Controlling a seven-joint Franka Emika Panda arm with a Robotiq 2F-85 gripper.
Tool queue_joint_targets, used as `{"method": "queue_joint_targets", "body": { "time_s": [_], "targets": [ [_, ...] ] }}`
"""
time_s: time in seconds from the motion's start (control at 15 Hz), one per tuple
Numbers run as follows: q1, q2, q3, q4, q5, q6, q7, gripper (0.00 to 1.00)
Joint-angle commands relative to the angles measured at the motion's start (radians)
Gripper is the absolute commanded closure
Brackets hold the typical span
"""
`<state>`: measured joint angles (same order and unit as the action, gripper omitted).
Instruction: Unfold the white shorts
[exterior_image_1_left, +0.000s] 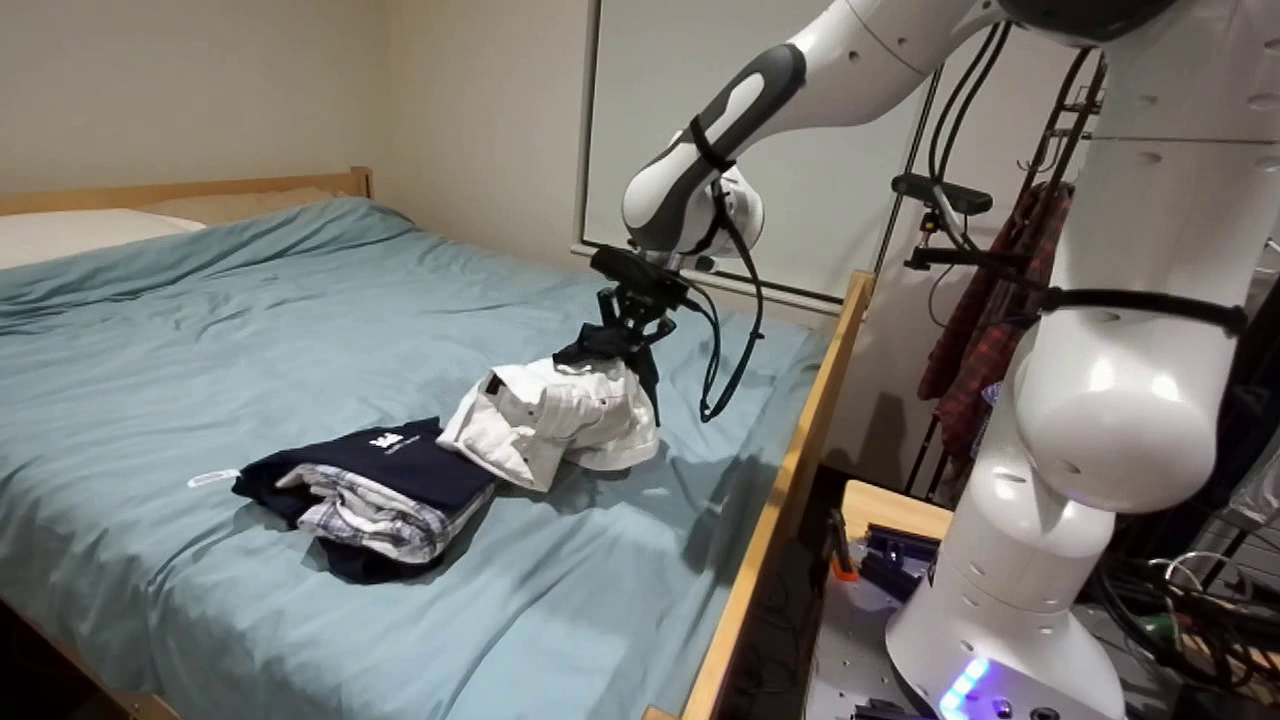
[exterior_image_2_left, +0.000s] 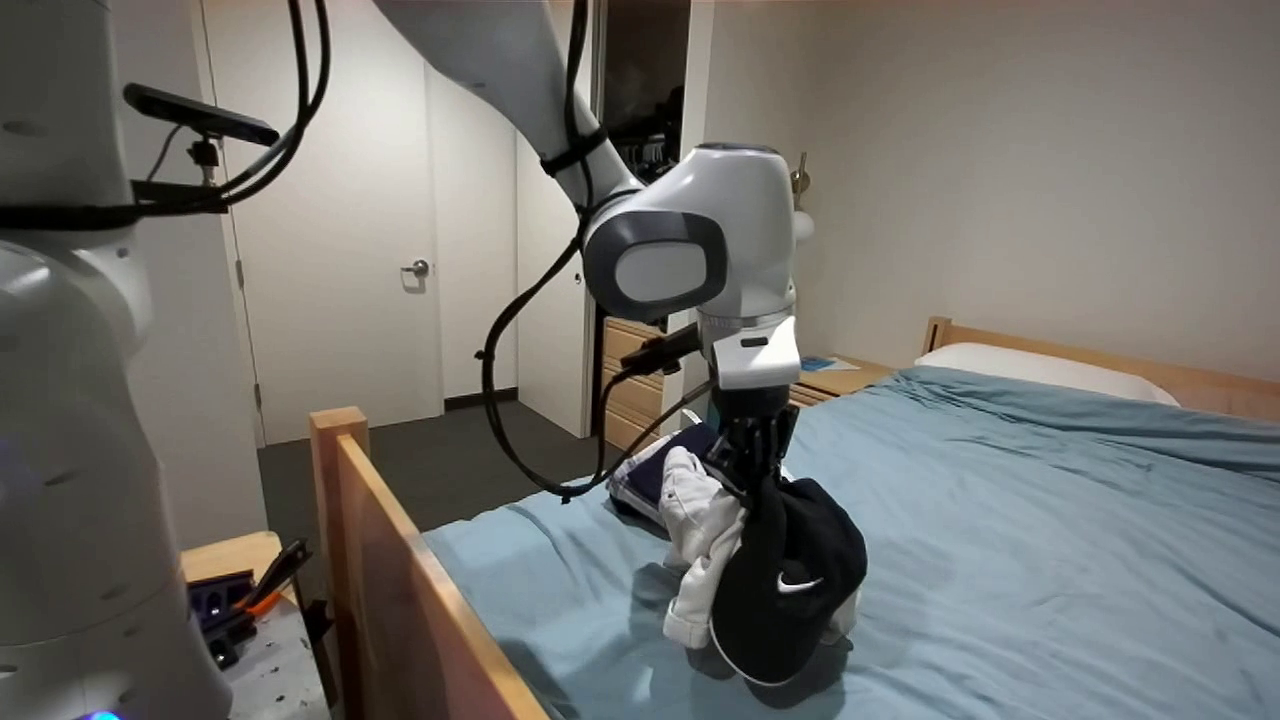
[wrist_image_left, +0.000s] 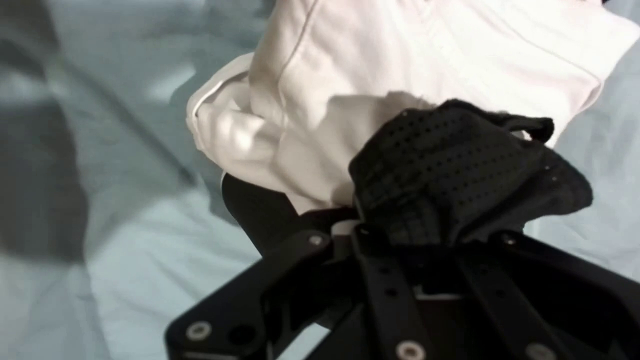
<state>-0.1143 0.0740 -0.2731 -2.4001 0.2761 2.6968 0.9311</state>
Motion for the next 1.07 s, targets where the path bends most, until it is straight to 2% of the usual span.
{"method": "queue_joint_targets", "body": {
  "time_s": [0.0, 0.2, 0.33, 0.6, 0.87, 1.0],
  "targets": [
    [-0.067, -0.133, -0.027, -0.079, -0.064, -0.024, 0.064, 0.91],
    [-0.111, -0.167, -0.021, -0.076, -0.129, -0.044, 0.119, 0.91],
    [-0.099, -0.137, 0.01, -0.03, -0.086, -0.077, 0.071, 0.91],
    [-0.003, 0.028, 0.109, 0.125, 0.106, -0.134, -0.085, 0.91],
    [0.043, 0.174, 0.18, 0.319, 0.077, -0.233, -0.062, 0.91],
    [0.076, 0.252, 0.225, 0.431, 0.069, -0.277, -0.096, 0.91]
  ]
}}
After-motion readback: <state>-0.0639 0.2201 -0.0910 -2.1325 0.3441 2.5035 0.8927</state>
